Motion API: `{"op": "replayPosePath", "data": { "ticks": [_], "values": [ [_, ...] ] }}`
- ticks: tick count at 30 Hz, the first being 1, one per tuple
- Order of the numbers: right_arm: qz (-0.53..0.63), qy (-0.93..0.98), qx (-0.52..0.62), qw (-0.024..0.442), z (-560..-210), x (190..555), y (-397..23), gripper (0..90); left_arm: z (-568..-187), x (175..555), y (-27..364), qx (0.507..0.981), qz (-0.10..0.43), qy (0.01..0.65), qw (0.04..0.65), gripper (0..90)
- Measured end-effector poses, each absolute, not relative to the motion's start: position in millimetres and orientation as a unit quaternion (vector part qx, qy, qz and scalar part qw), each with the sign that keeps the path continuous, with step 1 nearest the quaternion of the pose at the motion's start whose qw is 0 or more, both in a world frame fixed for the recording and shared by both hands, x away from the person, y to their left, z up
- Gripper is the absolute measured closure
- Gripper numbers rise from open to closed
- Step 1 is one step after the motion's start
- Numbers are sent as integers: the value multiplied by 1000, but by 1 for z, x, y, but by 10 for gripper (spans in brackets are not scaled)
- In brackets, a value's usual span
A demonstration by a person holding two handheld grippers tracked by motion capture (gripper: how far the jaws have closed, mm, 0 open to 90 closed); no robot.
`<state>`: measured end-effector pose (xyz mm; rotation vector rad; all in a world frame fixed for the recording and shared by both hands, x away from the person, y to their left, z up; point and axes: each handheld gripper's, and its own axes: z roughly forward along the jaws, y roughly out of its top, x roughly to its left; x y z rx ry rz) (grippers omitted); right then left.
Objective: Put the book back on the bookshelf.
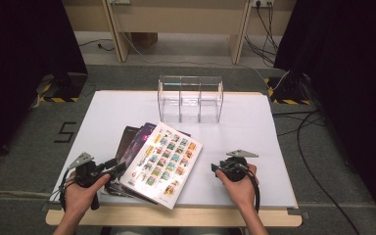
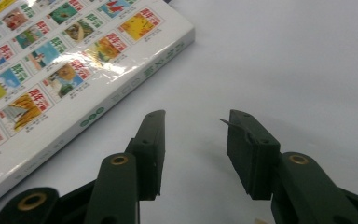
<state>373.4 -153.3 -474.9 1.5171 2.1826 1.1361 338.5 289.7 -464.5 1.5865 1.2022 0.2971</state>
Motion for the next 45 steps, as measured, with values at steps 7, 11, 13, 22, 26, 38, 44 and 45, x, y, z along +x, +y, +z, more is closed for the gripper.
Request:
{"op": "replayPosePath", "data": {
  "ticks": [7, 11, 13, 22, 26, 38, 44, 45],
  "values": [
    [382, 763, 509, 111, -475, 377, -146, 572, -449, 360, 268, 703, 115, 483, 510, 447],
    [383, 764, 512, 89, -479, 379, -140, 562, -445, 382, 255, 719, 85, 486, 490, 439],
    [383, 763, 515, 80, -480, 379, -137, 562, -444, 386, 253, 723, 79, 487, 484, 434],
    [384, 776, 498, 52, -477, 380, -118, 548, -450, 415, 240, 736, 43, 506, 448, 428],
    [389, 786, 480, 38, -476, 377, -105, 543, -455, 420, 237, 727, 22, 519, 449, 431],
    [392, 786, 478, 0, -484, 378, -94, 520, -464, 429, 238, 732, 14, 535, 422, 451],
    [393, 781, 485, -16, -485, 380, -95, 521, -465, 426, 238, 722, 8, 549, 420, 488],
    [393, 781, 485, -16, -485, 380, -95, 521, -465, 426, 238, 722, 8, 549, 420, 487]
  ]
}}
